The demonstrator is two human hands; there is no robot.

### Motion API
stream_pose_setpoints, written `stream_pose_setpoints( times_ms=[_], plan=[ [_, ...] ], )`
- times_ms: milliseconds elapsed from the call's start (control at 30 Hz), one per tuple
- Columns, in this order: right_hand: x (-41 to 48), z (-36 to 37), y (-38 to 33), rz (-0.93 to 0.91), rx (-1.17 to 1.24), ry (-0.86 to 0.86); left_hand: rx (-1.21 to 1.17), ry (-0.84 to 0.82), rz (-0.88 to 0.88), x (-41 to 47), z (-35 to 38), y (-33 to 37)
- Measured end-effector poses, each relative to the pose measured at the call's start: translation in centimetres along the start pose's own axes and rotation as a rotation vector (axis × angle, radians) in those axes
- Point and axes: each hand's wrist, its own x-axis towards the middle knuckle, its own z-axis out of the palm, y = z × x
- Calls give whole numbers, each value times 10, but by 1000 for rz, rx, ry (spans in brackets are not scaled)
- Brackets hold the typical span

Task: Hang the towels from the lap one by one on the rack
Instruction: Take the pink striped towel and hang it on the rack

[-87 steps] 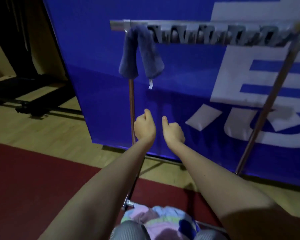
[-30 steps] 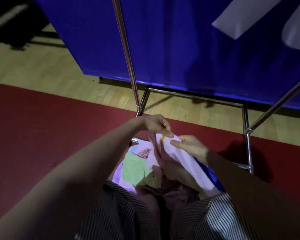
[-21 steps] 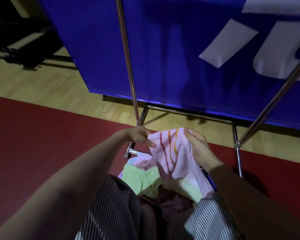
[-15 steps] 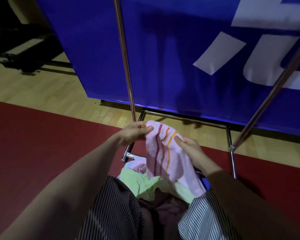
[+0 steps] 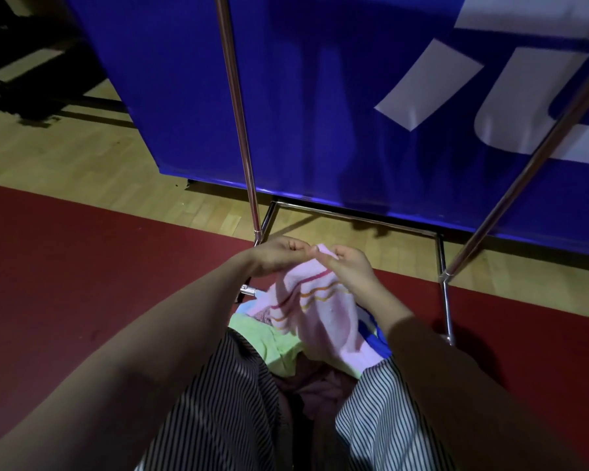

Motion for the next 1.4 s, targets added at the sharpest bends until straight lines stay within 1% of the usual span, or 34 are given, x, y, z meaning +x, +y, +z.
stream_pose_setpoints(
  times_ms=[67, 133, 200, 333, 400, 467, 500, 533, 600, 667, 767, 800, 867, 933, 1000, 1067, 1133, 1200, 1233, 1300, 1400],
  plan=[
    [0, -3, -4, -1, 89, 75, 19, -148, -77, -4, 1, -1],
    [0, -8, -9, -1, 193, 121, 73, -294, -214, -6, 4, -5],
    [1, -13, -10, 2, 265, 137, 152, -358, -301, -6, 6, -10],
    [0, -18, -7, -5, 338, 165, 231, -290, -366, -11, 2, -11],
    [1, -25, -7, -5, 414, 223, 386, -252, -432, -16, -5, -18],
    [2, -33, -7, -20, 440, 292, 554, -196, -474, -24, -12, -25],
    [1, -37, -7, -24, 442, 325, 580, -164, -464, -28, -16, -28],
    [1, -39, -6, -26, 456, 361, 559, -127, -434, -31, -20, -30],
    [1, -43, -6, -22, 505, 447, 499, -4, -325, -36, -29, -33],
    [2, -47, -6, -21, 533, 521, 553, 113, -251, -39, -37, -37],
    [4, -51, -5, -26, 534, 582, 661, 217, -181, -37, -44, -45],
    [4, -53, -4, -30, 529, 602, 671, 291, -151, -35, -45, -42],
    [4, -53, -3, -47, 510, 649, 673, 512, -62, -30, -44, -34],
    [6, -51, -4, -70, 453, 673, 578, 679, 24, -22, -39, -19],
    [8, -45, -5, -81, 307, 640, 431, 711, 15, -13, -26, -4],
    [8, -36, -6, -92, 133, 536, 213, 684, -97, 0, -7, 6],
    [5, -24, -5, -97, 19, 408, -93, 646, -180, 11, 11, 14],
    [5, -13, 0, -78, -69, 291, -390, 607, -177, 19, 23, 22],
    [5, -8, 2, -62, -123, 240, -495, 591, -157, 23, 27, 25],
    [7, -2, 6, -40, -141, 170, -597, 555, -115, 29, 33, 28],
    [9, 2, 10, -41, -98, 159, -644, 505, -105, 31, 41, 26]
  ],
)
